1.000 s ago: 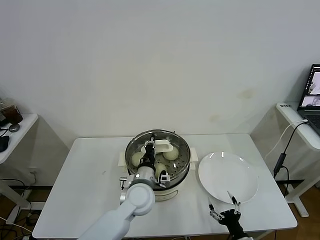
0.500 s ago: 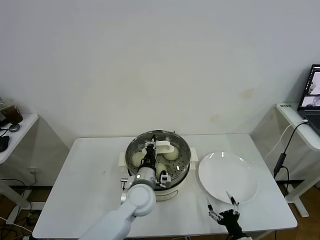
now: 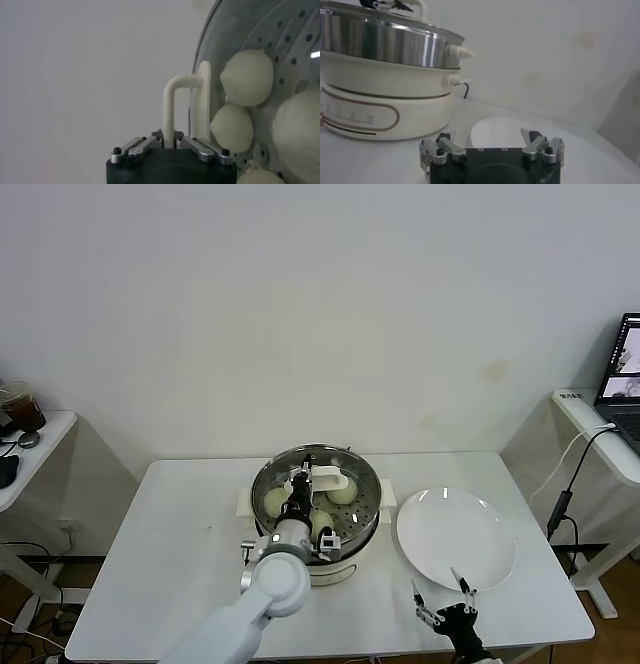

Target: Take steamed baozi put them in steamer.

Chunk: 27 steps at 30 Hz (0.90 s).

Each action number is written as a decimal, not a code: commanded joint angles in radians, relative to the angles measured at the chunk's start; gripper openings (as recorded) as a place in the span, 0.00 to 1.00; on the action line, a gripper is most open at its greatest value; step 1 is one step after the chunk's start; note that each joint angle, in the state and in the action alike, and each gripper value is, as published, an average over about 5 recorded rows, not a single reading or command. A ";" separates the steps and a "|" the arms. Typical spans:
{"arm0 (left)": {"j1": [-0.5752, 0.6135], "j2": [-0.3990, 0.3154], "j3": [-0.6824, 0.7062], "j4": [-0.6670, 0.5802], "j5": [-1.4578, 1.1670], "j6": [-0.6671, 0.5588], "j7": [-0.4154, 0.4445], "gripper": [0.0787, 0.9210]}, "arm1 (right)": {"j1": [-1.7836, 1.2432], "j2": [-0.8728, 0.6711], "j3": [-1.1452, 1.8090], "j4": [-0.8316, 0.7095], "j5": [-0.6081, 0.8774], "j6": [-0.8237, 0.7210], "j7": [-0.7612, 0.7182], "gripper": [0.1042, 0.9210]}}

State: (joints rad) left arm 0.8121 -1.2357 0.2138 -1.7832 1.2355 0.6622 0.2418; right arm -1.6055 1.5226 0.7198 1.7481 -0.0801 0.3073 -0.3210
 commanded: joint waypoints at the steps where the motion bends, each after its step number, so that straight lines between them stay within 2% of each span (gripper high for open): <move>1: 0.015 -0.002 -0.005 -0.023 -0.035 -0.002 -0.057 0.12 | 0.000 0.001 0.000 -0.001 -0.002 0.000 -0.001 0.88; 5: 0.048 0.009 -0.013 -0.068 -0.111 -0.005 -0.117 0.20 | -0.001 0.000 0.000 -0.001 -0.003 0.000 -0.002 0.88; 10: 0.160 0.026 -0.070 -0.173 -0.222 -0.052 -0.191 0.38 | -0.002 -0.002 0.002 -0.003 -0.003 0.000 -0.002 0.88; 15: 0.311 0.092 -0.146 -0.307 -0.538 -0.150 -0.310 0.54 | -0.002 -0.006 0.001 -0.004 -0.002 0.000 -0.002 0.88; 20: 0.508 0.125 -0.334 -0.409 -0.886 -0.405 -0.436 0.72 | -0.001 -0.008 -0.004 -0.001 0.000 0.000 -0.002 0.88; 25: 0.786 0.065 -0.620 -0.483 -1.140 -0.775 -0.515 0.86 | -0.003 -0.009 -0.006 0.000 0.006 0.001 0.003 0.88; 27: 0.898 0.049 -0.715 -0.512 -1.227 -0.854 -0.534 0.88 | -0.005 -0.013 -0.005 0.000 0.017 -0.002 0.007 0.88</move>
State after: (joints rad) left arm 1.1680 -1.1583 -0.0187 -2.0811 0.6553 0.3944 -0.0711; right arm -1.6079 1.5140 0.7132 1.7463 -0.0770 0.3084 -0.3218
